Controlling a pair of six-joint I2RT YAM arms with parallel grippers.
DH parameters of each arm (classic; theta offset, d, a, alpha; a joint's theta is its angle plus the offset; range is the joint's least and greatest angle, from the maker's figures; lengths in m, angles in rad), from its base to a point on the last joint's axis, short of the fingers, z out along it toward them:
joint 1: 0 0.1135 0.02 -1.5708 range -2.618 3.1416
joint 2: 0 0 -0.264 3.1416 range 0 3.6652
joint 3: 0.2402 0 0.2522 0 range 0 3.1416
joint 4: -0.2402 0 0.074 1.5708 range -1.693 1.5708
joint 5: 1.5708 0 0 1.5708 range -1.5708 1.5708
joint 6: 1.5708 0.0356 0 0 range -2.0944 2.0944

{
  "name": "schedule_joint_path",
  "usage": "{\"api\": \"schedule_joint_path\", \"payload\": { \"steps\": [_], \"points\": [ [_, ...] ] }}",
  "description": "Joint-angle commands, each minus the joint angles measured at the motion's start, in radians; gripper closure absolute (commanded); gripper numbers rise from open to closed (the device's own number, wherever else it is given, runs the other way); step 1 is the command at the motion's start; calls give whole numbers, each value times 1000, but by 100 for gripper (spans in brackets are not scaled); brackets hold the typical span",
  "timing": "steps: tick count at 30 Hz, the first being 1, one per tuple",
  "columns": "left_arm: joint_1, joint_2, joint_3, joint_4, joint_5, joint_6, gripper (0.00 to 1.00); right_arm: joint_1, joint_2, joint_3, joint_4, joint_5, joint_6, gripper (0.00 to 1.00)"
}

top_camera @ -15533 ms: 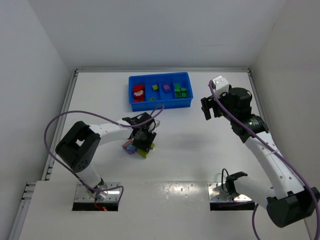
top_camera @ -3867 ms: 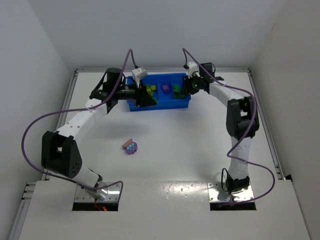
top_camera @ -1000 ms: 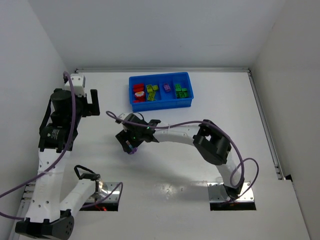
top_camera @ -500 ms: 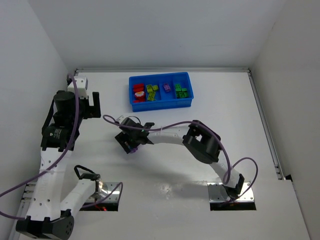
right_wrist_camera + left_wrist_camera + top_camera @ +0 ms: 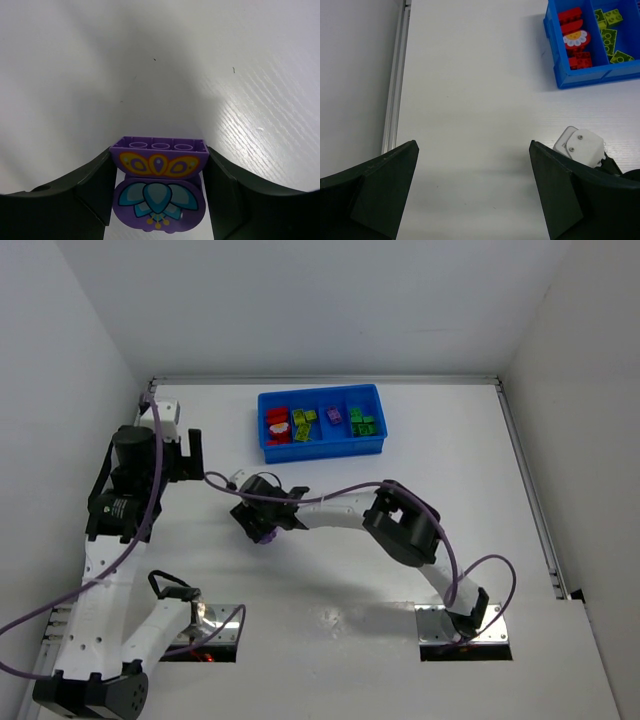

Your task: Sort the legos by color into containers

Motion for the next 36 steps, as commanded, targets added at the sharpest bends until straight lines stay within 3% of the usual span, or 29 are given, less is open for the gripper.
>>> {"api": "schedule_joint_path", "payload": {
  "steps": [1,6,9,12,15,18,23,26,31,36],
  "points": [
    [12,2,-20,39,25,2,0,-16,-57,-97,-2,19,-38,100],
    [12,22,-41,61,121,-8,0,-36,-171,-221,49,20,-101,100],
    [12,10,-104,61,380,2,0,-76,-264,-285,102,10,-167,100],
    [12,10,-149,85,519,-39,0,-108,-352,-307,127,-51,-179,100],
    [12,65,-182,131,684,-66,0,-160,-416,-307,115,-103,-129,100],
    [12,124,-208,212,832,-130,0,-247,-425,-249,52,-125,59,100],
    [12,204,-257,393,800,-348,0,-332,-438,-204,-43,-71,323,100],
    [-2,185,-342,548,743,-550,0,-402,-447,-204,-43,-80,576,100],
    [-95,183,-342,621,558,-653,0,-423,-406,-156,-77,-50,782,100],
    [-154,241,-333,669,528,-725,0,-423,-372,-71,-124,-28,867,100]
  ]
}}
